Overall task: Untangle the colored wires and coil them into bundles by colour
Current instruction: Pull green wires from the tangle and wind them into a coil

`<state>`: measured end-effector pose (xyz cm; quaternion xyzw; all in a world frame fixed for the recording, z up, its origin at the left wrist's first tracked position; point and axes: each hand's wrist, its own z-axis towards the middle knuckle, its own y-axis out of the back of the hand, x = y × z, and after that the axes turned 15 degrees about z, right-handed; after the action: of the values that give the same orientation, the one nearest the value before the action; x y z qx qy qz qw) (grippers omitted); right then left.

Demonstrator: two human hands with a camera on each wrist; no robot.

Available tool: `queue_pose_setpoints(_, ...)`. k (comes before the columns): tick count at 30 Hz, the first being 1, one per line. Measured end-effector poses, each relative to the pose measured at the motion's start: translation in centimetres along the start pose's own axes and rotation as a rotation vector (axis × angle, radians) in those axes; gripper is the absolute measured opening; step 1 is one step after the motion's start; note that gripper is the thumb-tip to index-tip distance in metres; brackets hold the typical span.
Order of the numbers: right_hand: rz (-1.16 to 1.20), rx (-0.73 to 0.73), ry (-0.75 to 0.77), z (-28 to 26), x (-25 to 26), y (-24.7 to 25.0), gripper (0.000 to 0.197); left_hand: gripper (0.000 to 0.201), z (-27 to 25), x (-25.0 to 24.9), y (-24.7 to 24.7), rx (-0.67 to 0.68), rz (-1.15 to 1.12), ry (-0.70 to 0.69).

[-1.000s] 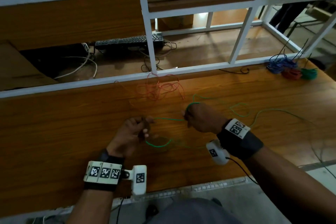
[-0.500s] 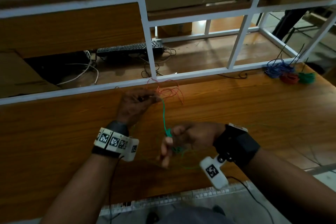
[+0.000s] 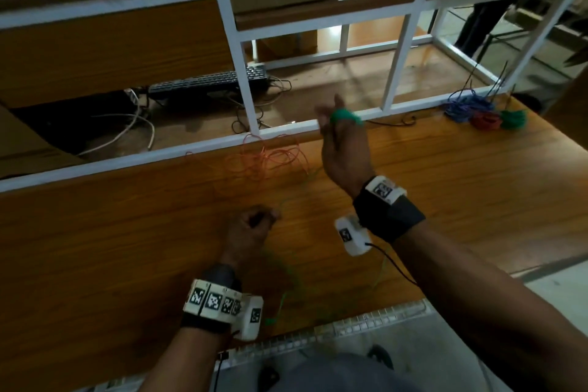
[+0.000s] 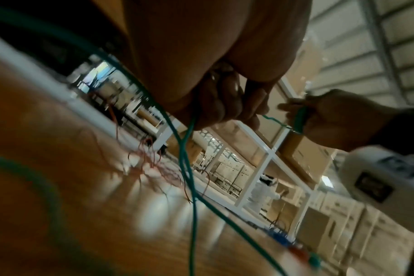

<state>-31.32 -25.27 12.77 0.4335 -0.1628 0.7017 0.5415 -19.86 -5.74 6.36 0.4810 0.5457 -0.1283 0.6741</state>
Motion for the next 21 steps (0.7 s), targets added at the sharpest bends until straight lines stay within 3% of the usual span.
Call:
queue_pose_setpoints(3,-0.235,0.392,0.016,-2.2,-2.5,0.0,0.032,0.022,-0.8,-0.1,1.8,-0.061,0.169,-0.074)
queue_pose_setpoints(6,-0.286,0.832,-0.243,-3.7,-1.3,1.1,0.060,0.015,-0.9,-1.1,4.4,-0.149,0.229,-0.247)
queue_pose_setpoints(9,-0.110,1.187,-0.568,-5.1,1.4,1.3,0.079,0.006,-0.4,-2.7,5.7,-0.193,0.276,-0.387)
queue_pose_setpoints(13,0.353,1.419,-0.581,-6.5,3.3,0.6,0.056,0.013,0.8,-4.8,5.3,-0.143,0.271,-0.541)
queue_pose_setpoints(15,0.893,1.389,-0.768,-6.4,4.1,0.3,0.046,0.017,1.6,-4.0,4.3,-0.128,0.198,-0.552)
queue_pose_setpoints(17,1.455,1.217,-0.865,-5.4,5.1,0.0,0.033,0.032,2.0,-3.0,3.3,-0.108,0.104,-0.359)
queue_pose_setpoints(18,1.631,1.079,-0.855,-4.6,5.5,0.0,0.030,0.036,2.0,-2.0,2.5,-0.074,0.060,-0.272)
queue_pose_setpoints(21,1.849,0.582,-0.782,-2.1,6.1,-0.2,0.033,0.020,0.9,0.0,0.2,0.030,-0.017,-0.267)
